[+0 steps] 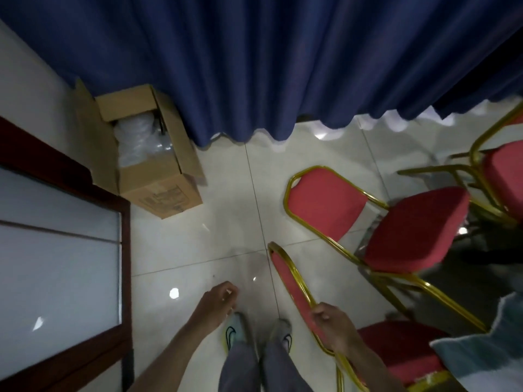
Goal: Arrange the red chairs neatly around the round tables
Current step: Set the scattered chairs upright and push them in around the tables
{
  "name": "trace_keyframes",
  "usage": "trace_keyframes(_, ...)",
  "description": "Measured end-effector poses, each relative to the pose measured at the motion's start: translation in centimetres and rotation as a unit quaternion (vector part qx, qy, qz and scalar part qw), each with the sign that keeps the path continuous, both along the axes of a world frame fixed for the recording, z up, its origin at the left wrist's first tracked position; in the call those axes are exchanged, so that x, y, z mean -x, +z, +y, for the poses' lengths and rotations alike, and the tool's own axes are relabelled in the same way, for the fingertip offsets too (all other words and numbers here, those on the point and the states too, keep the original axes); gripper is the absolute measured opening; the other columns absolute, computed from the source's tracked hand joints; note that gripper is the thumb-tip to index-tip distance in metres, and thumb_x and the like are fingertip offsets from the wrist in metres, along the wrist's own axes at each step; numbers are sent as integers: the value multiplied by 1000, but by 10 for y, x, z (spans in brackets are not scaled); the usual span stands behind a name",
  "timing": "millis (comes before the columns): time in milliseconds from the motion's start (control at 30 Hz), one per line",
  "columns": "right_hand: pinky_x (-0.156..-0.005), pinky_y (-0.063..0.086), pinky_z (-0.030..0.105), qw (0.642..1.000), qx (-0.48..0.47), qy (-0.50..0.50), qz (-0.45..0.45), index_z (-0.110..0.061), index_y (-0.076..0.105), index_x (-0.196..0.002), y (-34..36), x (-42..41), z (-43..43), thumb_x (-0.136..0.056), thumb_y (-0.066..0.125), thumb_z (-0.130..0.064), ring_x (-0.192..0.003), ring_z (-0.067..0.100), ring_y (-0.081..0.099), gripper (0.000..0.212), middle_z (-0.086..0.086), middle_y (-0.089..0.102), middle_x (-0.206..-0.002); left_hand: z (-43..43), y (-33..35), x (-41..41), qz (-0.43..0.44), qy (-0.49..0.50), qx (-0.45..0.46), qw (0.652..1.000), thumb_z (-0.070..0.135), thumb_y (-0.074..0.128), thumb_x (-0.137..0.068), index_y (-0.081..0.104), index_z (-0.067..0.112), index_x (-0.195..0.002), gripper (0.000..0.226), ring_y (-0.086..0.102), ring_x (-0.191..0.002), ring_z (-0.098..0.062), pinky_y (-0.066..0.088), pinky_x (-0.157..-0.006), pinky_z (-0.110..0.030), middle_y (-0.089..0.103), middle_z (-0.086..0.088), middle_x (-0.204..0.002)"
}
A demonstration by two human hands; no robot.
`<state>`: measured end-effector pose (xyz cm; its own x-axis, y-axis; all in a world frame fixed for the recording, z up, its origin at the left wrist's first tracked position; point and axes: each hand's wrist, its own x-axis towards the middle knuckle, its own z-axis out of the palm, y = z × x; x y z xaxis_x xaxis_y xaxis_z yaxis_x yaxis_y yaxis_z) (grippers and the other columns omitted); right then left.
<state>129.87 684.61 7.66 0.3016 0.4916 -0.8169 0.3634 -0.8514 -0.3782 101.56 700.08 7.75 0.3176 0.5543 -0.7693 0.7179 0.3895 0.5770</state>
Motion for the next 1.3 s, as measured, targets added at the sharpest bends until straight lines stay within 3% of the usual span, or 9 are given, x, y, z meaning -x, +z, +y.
trace_keyframes(167,-88,57,37,998,12,53,-9,-20,67,-119,-80,-20,7,-100,57,-24,-98,18,68,21,4,72,-112,-4,-71,-23,18,-29,14,999,25,57,-101,69,22,-97,13,70,-67,-9,54,-66,-24,76,1,-78)
trace_keyframes(367,-110,44,41,995,-49,73,-49,-24,24,-163,-133,-12,35,-106,53,-36,-139,27,49,65,2,45,-155,-19,-126,-20,47,-108,9,993,31,55,-103,67,25,-97,15,70,-70,-8,56,-69,-29,75,5,-80)
trace_keyframes(600,-96,53,37,979,1,153,-133,-17,42,-146,-195,-4,84,-104,52,-44,-115,27,67,50,8,66,-129,-33,-157,3,101,-183,26,978,37,51,-102,58,36,-88,15,72,-82,-13,57,-81,-34,76,6,-87)
trace_keyframes(800,-87,59,34,922,5,316,-222,-10,44,-138,-205,-7,93,-107,43,-42,-101,23,72,44,7,69,-117,-28,-160,2,115,-139,58,982,35,53,-93,64,29,-88,13,73,-87,-18,58,-83,-36,77,1,-89)
trace_keyframes(933,-84,58,31,922,-14,328,-205,-16,48,-125,-184,-12,77,-108,40,-45,-94,20,72,35,2,70,-108,-13,-140,-17,82,-92,37,992,42,51,-93,68,21,-106,30,71,-94,-21,56,-88,-37,75,-1,-100)
trace_keyframes(1033,-80,54,28,921,-27,329,-207,-18,51,-123,-160,-15,65,-107,41,-44,-92,18,71,32,-1,70,-104,-7,-123,-32,60,-145,85,984,51,54,-85,65,28,-110,36,68,-103,-15,55,-94,-37,73,4,-109)
trace_keyframes(1133,-82,55,29,919,-28,331,-211,-20,51,-124,-124,-17,57,-106,40,-43,-91,18,70,32,-2,68,-103,-5,-102,-46,74,-226,110,965,63,48,-67,64,29,-118,63,65,-112,-17,52,-100,-41,71,1,-120)
trace_keyframes(1200,-82,54,29,931,-23,308,-195,-21,51,-123,-98,-20,54,-104,43,-44,-89,17,67,31,-2,66,-101,-3,-83,-58,95,-263,87,956,57,47,-77,58,26,-128,61,62,-117,-22,52,-100,-41,66,-1,-130)
trace_keyframes(1300,-82,55,31,949,-25,255,-182,-23,51,-121,-52,-29,57,-102,48,-46,-86,17,61,31,-2,61,-97,-3,-49,-82,87,-225,-13,970,33,51,-100,59,20,-128,32,65,-110,-18,54,-92,-31,68,-1,-127)
